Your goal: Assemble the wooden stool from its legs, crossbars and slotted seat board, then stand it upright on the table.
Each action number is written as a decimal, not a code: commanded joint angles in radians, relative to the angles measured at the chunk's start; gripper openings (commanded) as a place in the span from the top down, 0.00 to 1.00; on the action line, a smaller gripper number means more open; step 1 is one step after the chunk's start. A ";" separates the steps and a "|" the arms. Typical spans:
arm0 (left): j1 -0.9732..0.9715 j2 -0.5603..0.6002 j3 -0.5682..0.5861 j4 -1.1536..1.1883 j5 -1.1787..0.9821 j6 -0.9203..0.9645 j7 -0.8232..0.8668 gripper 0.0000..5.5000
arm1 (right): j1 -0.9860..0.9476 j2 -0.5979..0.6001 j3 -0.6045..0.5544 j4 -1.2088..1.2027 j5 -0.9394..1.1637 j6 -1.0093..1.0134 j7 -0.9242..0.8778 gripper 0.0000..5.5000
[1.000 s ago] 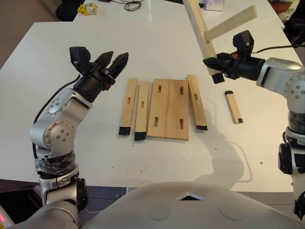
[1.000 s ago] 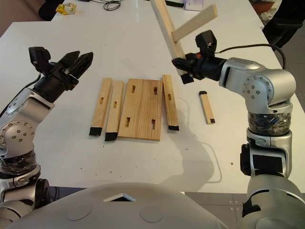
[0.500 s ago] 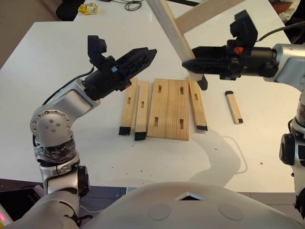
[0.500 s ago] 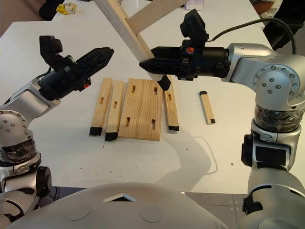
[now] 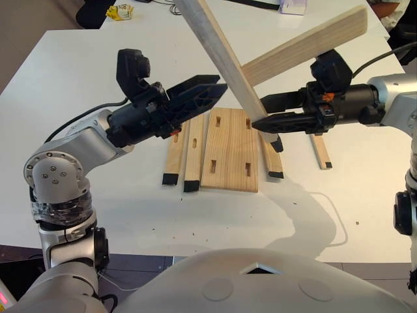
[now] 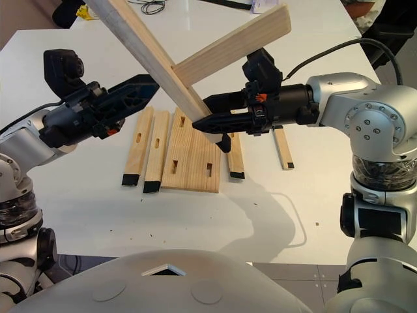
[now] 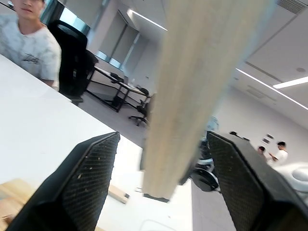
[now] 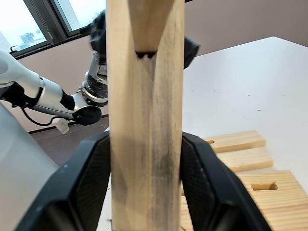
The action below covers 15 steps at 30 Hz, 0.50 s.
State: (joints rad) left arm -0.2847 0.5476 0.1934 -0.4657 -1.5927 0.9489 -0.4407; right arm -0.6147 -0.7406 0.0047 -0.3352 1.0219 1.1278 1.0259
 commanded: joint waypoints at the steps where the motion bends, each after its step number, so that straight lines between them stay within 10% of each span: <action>1: 0.008 0.015 -0.012 0.005 0.029 -0.009 -0.021 0.39 | -0.036 0.001 0.004 -0.004 0.011 0.001 0.013 0.62; 15: -0.030 0.007 -0.039 -0.019 0.013 -0.045 -0.016 0.39 | -0.043 -0.033 0.074 0.005 -0.066 -0.039 0.111 0.62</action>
State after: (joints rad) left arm -0.2974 0.5399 0.1598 -0.4732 -1.5678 0.9029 -0.4570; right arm -0.6402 -0.7558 0.0690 -0.3308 0.9766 1.1053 1.1182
